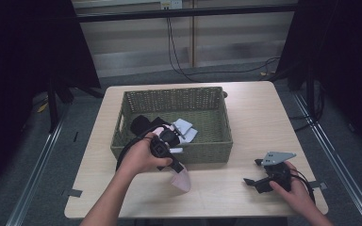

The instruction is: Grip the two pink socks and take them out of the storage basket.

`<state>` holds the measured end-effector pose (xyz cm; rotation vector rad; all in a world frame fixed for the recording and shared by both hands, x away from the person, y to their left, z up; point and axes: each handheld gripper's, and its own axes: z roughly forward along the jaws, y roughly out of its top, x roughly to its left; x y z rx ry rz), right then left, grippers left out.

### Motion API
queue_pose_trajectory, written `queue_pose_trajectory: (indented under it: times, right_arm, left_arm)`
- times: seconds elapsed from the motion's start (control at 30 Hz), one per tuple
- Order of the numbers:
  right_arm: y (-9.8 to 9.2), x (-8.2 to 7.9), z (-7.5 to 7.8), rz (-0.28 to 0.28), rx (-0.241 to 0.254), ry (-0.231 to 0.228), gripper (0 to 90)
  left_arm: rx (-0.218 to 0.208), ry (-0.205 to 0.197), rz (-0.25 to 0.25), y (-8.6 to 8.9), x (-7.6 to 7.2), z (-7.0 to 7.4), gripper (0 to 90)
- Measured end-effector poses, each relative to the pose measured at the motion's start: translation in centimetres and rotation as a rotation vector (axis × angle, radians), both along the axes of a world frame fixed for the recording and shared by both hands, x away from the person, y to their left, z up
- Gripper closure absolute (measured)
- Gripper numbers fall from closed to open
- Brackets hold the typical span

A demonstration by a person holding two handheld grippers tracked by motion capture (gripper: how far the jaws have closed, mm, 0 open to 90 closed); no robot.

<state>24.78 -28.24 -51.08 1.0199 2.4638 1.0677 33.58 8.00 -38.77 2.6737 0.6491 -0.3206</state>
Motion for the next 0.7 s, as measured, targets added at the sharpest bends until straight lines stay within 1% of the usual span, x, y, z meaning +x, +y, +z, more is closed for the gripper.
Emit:
queue_pose_trajectory:
  times: [0.03,0.1,0.17,0.2,0.23,0.3,0.33,0.37,0.4,0.43,0.47,0.5,0.57,0.63,0.67,0.7]
  right_arm:
    - [0.0,0.0,0.0,0.000,0.000,0.000,11.1]
    - [0.0,0.0,0.0,0.001,0.000,-0.001,11.1]
    - [0.0,0.0,0.0,0.000,0.000,0.000,11.1]
    - [0.0,0.0,0.0,0.000,0.000,0.000,11.1]
    - [0.0,0.0,0.0,0.001,0.000,-0.001,11.1]
    - [0.0,0.0,0.0,0.000,0.000,0.000,11.1]
    - [0.0,0.0,0.0,0.000,0.000,0.000,11.1]
    - [0.0,0.0,0.0,0.000,0.000,0.000,11.1]
    - [0.0,0.0,0.0,0.000,0.000,-0.001,11.1]
    - [0.0,0.0,0.0,0.000,0.000,0.000,11.1]
    - [0.0,0.0,0.0,0.000,0.000,0.000,11.1]
    - [0.0,0.0,0.0,0.000,0.000,0.000,11.1]
    - [0.0,0.0,0.0,0.000,0.000,0.000,11.1]
    - [0.0,0.0,0.0,0.000,0.000,0.000,11.1]
    - [0.0,0.0,0.0,0.001,0.000,-0.001,11.1]
    - [0.0,0.0,0.0,0.001,0.000,-0.001,11.1]
  left_arm:
    - [0.000,0.000,0.000,0.0,0.0,0.0,59.9]
    - [-0.007,-0.013,0.014,0.2,0.1,0.5,58.1]
    - [-0.008,-0.016,0.013,0.2,0.2,1.0,57.7]
    - [0.003,-0.021,0.010,0.3,0.3,1.4,57.2]
    - [-0.008,-0.030,0.012,0.3,0.4,1.6,56.5]
    - [-0.010,-0.041,0.015,0.4,0.6,2.1,54.6]
    - [-0.017,-0.051,0.018,0.5,0.7,2.4,53.9]
    - [-0.020,-0.052,0.020,0.6,0.9,2.8,53.8]
    - [-0.023,-0.065,0.027,0.7,1.1,3.1,53.2]
    - [-0.026,-0.068,0.032,0.7,1.3,3.3,52.5]
    - [-0.024,-0.083,0.042,1.0,1.9,3.9,51.3]
    - [-0.024,-0.083,0.042,1.0,1.9,3.9,51.2]
    - [-0.027,-0.098,0.053,1.1,2.3,4.2,50.5]
    - [-0.026,-0.110,0.066,1.3,2.8,4.5,48.7]
    - [-0.017,-0.114,0.066,1.4,3.1,4.7,47.9]
    - [-0.022,-0.118,0.077,1.5,3.4,4.7,47.8]
